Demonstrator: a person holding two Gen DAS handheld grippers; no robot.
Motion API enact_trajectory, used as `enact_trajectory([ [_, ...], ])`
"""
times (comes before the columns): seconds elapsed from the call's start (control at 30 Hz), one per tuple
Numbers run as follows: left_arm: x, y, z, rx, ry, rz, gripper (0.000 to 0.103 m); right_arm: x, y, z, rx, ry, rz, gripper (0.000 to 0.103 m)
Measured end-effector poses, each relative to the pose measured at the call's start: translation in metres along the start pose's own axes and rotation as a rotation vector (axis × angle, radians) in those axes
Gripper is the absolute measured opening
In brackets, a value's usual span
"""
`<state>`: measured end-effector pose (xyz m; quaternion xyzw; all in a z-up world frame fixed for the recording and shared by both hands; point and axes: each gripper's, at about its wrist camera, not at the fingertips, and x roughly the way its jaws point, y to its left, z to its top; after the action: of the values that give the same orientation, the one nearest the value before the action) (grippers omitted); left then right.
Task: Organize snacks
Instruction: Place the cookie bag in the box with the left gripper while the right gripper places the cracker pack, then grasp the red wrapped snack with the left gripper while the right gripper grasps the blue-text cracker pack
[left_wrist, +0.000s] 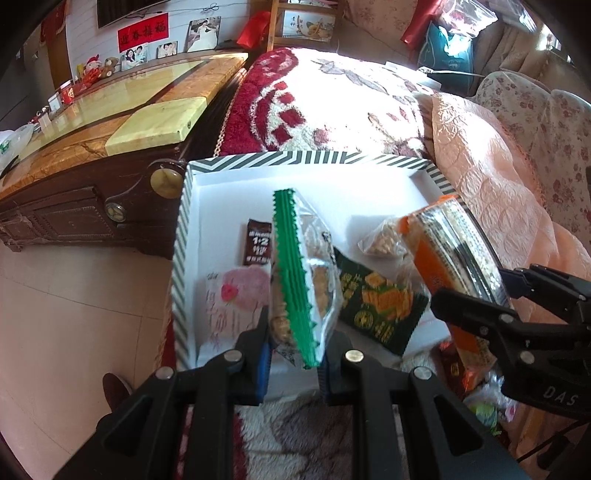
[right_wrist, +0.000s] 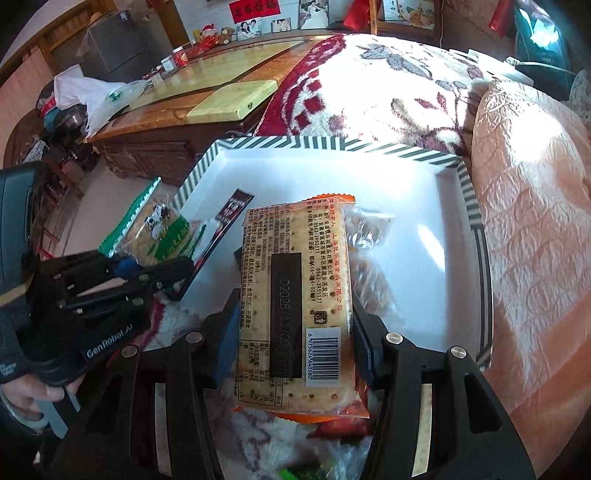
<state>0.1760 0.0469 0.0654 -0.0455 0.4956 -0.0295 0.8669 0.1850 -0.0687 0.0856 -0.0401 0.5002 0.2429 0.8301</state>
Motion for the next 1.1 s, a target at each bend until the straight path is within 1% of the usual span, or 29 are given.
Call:
enact_trajectory([
  [0.1, 0.010, -0.002, 0.006, -0.008, 0.011, -0.002, 0.022, 0.009, -0.008, 0.011, 0.026, -0.009, -0.003, 0.052],
  [0.23, 0.022, -0.006, 0.009, -0.017, 0.020, 0.002, 0.022, 0.026, -0.012, 0.022, 0.038, 0.000, -0.013, 0.052],
  [0.4, 0.037, -0.006, 0.008, -0.022, 0.042, 0.037, 0.023, 0.044, -0.015, 0.029, 0.066, -0.001, -0.001, 0.052],
  [0.47, 0.040, -0.005, 0.007, -0.024, 0.045, 0.044, 0.024, 0.049, -0.020, 0.029, 0.105, -0.014, 0.015, 0.054],
  [0.5, 0.039, -0.004, 0.007, -0.027, 0.042, 0.050, 0.026, 0.050, -0.024, 0.029, 0.132, -0.019, 0.033, 0.057],
  [0.53, 0.038, -0.003, 0.007, -0.026, 0.038, 0.051, 0.029, 0.049, -0.026, 0.028, 0.152, -0.021, 0.052, 0.058],
  [0.57, 0.036, -0.003, 0.007, -0.024, 0.033, 0.045, 0.035, 0.048, -0.028, 0.027, 0.171, -0.023, 0.074, 0.059],
  [0.6, 0.033, -0.004, 0.007, -0.022, 0.030, 0.026, 0.039, 0.045, -0.029, 0.026, 0.192, -0.028, 0.095, 0.063],
  [0.67, 0.027, -0.006, 0.006, -0.015, 0.024, -0.001, 0.057, 0.039, -0.031, 0.024, 0.212, -0.039, 0.111, 0.066],
  [0.7, 0.021, -0.008, 0.005, -0.007, 0.013, 0.006, 0.063, 0.036, -0.032, 0.023, 0.219, -0.043, 0.113, 0.066],
  [0.73, 0.014, -0.011, 0.004, 0.006, -0.015, 0.040, 0.074, 0.030, -0.032, 0.021, 0.225, -0.045, 0.114, 0.066],
  [0.77, 0.006, -0.013, 0.002, 0.016, -0.045, 0.065, 0.078, 0.025, -0.033, 0.019, 0.228, -0.046, 0.113, 0.066],
  [0.8, -0.003, -0.015, 0.000, 0.020, -0.072, 0.069, 0.078, 0.019, -0.033, 0.015, 0.230, -0.045, 0.108, 0.066],
  [0.87, -0.017, -0.014, -0.004, 0.012, -0.092, 0.045, 0.082, 0.004, -0.037, 0.006, 0.245, -0.047, 0.114, 0.066],
  [0.93, -0.030, -0.017, -0.011, 0.010, -0.102, 0.022, 0.086, -0.018, -0.042, -0.008, 0.251, -0.057, 0.122, 0.066],
  [1.07, -0.045, -0.030, -0.030, 0.026, -0.108, -0.024, 0.089, -0.057, -0.054, -0.036, 0.248, -0.078, 0.080, 0.066],
  [1.1, -0.046, -0.035, -0.034, 0.032, -0.101, -0.036, 0.089, -0.069, -0.059, -0.047, 0.256, -0.084, 0.067, 0.068],
])
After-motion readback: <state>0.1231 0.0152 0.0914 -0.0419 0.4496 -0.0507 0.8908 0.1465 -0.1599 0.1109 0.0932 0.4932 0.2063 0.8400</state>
